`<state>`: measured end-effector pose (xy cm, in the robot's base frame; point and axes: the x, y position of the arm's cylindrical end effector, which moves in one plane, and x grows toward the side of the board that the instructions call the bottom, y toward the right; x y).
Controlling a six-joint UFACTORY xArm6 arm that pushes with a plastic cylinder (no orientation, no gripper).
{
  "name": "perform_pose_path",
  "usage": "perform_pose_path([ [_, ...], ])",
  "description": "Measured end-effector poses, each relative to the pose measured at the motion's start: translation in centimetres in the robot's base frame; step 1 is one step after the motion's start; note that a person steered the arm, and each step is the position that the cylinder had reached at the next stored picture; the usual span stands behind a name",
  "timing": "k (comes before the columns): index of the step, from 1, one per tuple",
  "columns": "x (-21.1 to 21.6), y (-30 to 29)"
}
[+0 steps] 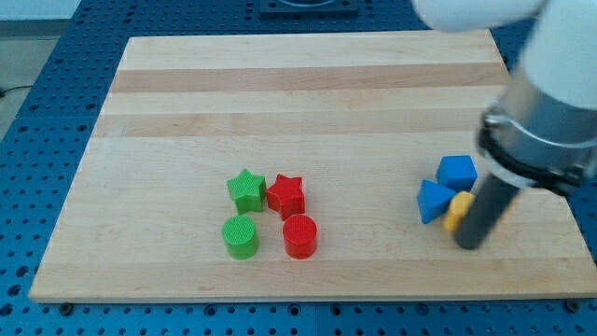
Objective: Push the yellow heart and blue blocks towards the center of the board
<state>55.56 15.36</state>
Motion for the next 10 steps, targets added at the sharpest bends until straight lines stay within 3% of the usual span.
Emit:
perform_pose_path([
  [3, -4.0, 0.9],
  [4, -3.2, 0.3],
  [5, 0.3, 1.1],
  [6, 1.1, 1.9],
  [8, 1.7, 9.1],
  [10, 1.5, 7.5],
])
